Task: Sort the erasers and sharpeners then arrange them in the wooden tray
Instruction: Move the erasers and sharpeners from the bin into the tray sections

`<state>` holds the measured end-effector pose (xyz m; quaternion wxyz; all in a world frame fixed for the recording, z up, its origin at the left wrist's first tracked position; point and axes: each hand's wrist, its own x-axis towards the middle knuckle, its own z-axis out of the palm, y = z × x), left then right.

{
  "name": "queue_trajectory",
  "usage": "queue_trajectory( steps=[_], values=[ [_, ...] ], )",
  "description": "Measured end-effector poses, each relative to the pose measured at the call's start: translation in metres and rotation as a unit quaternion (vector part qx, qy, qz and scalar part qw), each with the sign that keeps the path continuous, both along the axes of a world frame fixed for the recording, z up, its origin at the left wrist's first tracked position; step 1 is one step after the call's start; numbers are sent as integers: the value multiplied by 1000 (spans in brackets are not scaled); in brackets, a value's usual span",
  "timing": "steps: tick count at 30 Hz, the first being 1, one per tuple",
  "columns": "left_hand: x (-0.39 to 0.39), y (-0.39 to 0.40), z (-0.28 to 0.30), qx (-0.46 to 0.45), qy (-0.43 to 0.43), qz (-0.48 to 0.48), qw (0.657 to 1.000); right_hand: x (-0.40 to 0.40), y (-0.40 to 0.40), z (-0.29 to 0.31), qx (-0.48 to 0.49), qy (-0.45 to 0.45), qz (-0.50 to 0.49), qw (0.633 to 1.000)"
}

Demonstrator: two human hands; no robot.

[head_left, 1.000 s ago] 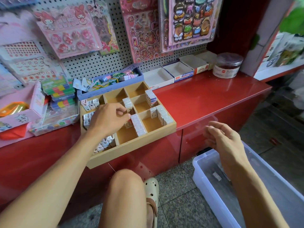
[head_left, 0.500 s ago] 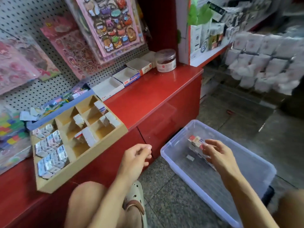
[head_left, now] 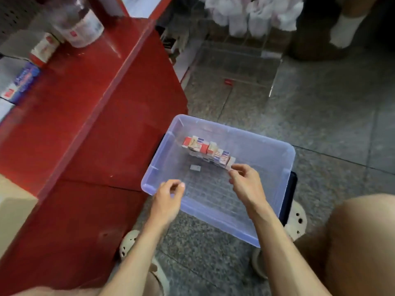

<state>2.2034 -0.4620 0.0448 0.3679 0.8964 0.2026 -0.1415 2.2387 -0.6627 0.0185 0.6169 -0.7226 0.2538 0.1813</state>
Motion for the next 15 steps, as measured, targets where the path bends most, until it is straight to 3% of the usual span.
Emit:
queue_trajectory(
  steps=[4,9,15],
  values=[
    [30,17,-47,77,24,-103,991,10,17,-42,-11,50,10,999],
    [35,27,-82,224,33,-188,956,26,35,-91,-32,85,22,996],
    [33,29,-91,241,-8,-202,949,74,39,-130,-66,77,3,995]
  ],
)
